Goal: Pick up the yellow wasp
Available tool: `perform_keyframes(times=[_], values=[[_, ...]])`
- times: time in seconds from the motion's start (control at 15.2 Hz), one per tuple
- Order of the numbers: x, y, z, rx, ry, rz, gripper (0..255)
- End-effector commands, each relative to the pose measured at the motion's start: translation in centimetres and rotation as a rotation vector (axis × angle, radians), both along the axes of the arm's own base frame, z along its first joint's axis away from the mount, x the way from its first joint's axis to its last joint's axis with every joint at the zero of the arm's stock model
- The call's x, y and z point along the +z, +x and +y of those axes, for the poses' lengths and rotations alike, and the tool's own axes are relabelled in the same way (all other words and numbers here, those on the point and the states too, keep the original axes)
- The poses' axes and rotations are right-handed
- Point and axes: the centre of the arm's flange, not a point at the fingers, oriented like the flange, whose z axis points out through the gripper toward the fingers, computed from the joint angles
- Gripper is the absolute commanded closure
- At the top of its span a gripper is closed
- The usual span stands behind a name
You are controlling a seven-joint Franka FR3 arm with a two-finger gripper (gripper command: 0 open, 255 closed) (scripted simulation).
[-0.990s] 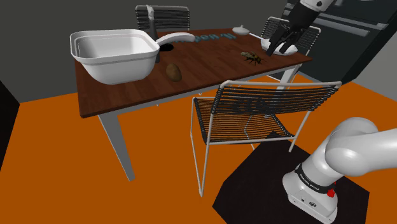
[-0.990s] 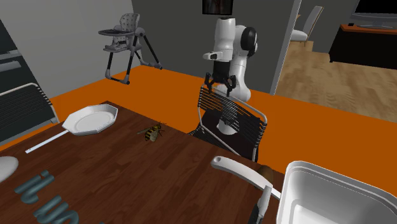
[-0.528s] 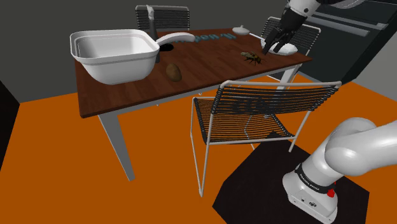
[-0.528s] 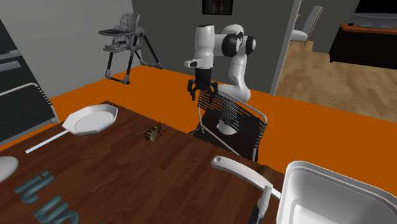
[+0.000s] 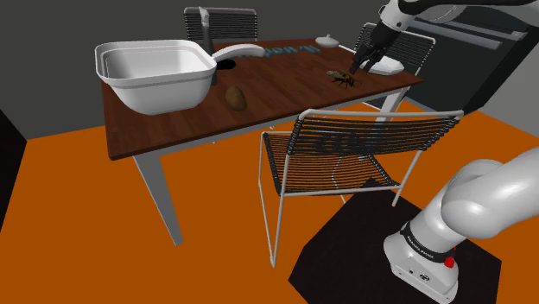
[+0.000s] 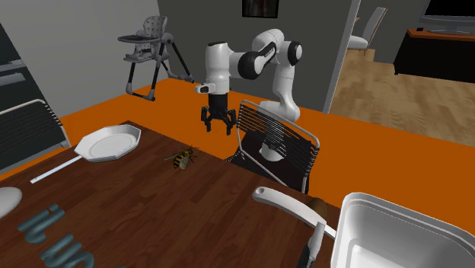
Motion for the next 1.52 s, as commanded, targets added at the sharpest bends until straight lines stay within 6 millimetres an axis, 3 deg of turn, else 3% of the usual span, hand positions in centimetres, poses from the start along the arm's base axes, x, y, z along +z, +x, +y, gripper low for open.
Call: perform_keyframes(times=[0.0, 0.66, 1.25, 1.32, 1.45], values=[[-0.8, 1.3, -2.4, 0.006, 0.004, -0.003, 0], [-5.2, 8.2, -12.7, 0.030, 0.031, -0.012, 0], [-9.2, 8.2, -12.7, 0.030, 0.031, -0.012, 0], [-9.2, 8.3, -12.7, 0.030, 0.031, -0.012, 255], [-9.2, 8.3, -12.7, 0.030, 0.031, -0.012, 255]])
